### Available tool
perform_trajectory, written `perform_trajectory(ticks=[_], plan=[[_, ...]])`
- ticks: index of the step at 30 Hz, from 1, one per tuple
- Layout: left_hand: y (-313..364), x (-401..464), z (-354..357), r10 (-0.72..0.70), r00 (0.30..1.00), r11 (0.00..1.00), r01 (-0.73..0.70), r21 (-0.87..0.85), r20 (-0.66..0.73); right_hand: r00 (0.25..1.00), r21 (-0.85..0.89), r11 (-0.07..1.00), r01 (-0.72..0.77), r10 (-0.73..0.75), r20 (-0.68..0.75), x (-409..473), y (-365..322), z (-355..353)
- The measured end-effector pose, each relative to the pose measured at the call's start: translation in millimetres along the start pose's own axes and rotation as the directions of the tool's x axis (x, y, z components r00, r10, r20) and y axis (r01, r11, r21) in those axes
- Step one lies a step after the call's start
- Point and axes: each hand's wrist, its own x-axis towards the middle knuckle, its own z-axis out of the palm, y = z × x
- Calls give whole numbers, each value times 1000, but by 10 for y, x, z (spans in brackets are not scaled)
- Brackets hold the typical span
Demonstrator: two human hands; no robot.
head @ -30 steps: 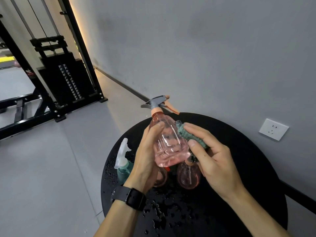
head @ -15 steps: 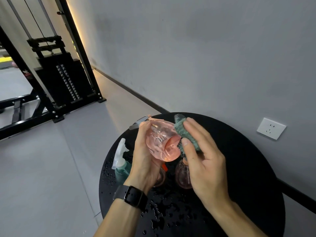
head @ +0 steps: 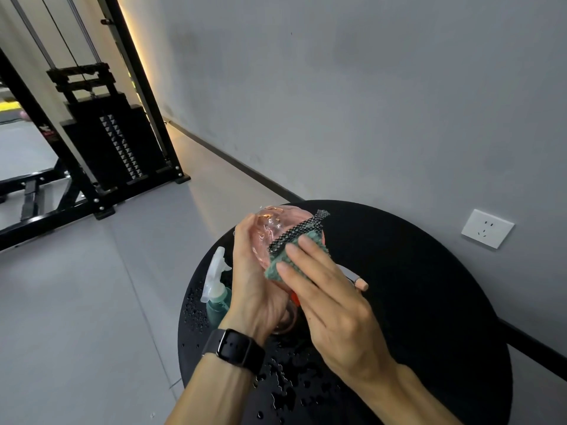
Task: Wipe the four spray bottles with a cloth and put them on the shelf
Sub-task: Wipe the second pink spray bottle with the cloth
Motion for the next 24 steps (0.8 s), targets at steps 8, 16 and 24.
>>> perform_trajectory(ticks=[8,16,24], plan=[[26,-11,20,5,1000,1000,-6,20,19,983,-22,990,-141,137,-122,89,105,-89],[-30,-57,58,-45,998,999,46,-14,36,996,38,998,-59,61,-59,181,-113,-68],[60,-61,33,-22,1000,998,22,-63,7,999,-25,999,28,-27,22,-28,-6,-92]])
